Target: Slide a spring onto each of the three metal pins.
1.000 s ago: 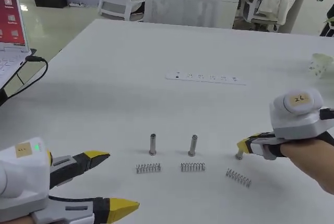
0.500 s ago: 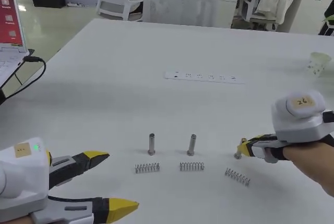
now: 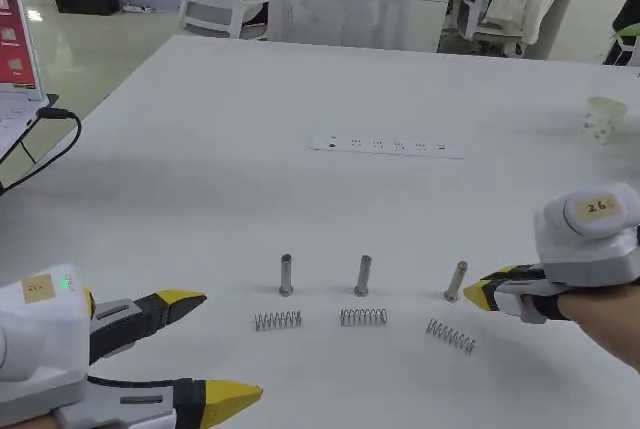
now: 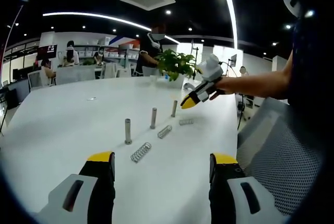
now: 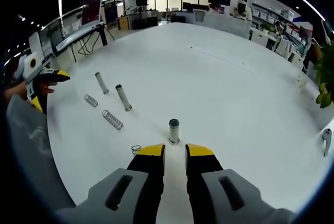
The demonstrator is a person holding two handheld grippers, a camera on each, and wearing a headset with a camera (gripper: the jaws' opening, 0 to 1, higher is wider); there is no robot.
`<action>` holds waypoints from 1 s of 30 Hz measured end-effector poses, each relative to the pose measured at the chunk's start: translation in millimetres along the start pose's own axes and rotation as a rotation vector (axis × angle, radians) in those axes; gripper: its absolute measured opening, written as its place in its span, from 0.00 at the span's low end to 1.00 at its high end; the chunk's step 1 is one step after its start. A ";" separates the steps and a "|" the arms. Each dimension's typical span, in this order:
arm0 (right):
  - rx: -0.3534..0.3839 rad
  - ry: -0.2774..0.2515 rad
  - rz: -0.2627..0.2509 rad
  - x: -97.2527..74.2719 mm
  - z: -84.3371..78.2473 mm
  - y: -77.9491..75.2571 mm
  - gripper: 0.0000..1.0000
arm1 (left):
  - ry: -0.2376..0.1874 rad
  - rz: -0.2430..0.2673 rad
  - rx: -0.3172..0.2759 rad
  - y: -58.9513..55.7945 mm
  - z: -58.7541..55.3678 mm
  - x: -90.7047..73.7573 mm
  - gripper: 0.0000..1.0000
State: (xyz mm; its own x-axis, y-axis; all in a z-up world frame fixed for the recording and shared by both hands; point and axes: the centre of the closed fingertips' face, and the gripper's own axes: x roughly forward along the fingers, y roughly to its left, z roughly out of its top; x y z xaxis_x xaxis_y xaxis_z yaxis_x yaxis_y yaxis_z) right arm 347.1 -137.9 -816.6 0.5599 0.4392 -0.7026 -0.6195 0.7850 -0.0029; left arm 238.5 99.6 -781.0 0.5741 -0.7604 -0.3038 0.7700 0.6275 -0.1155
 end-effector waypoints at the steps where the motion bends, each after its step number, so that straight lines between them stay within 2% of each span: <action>1: -0.002 0.001 0.002 -0.7 -1.1 0.4 0.14 | 0.001 -0.001 0.001 -0.2 0.0 0.2 0.70; 15: -0.069 0.035 0.080 -4.8 -25.3 21.8 0.14 | 0.007 -0.008 0.001 -2.0 -1.1 0.4 0.70; 30: -0.150 0.081 0.139 1.7 -38.8 39.5 0.15 | 0.013 -0.017 -0.003 -5.2 -2.3 -0.1 0.69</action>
State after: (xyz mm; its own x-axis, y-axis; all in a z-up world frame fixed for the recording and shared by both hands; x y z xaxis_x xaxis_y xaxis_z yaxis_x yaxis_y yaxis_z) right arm 302.3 -123.1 -845.5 0.4212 0.4978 -0.7582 -0.7659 0.6429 -0.0034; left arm 233.8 96.8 -782.5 0.5575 -0.7686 -0.3137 0.7787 0.6151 -0.1232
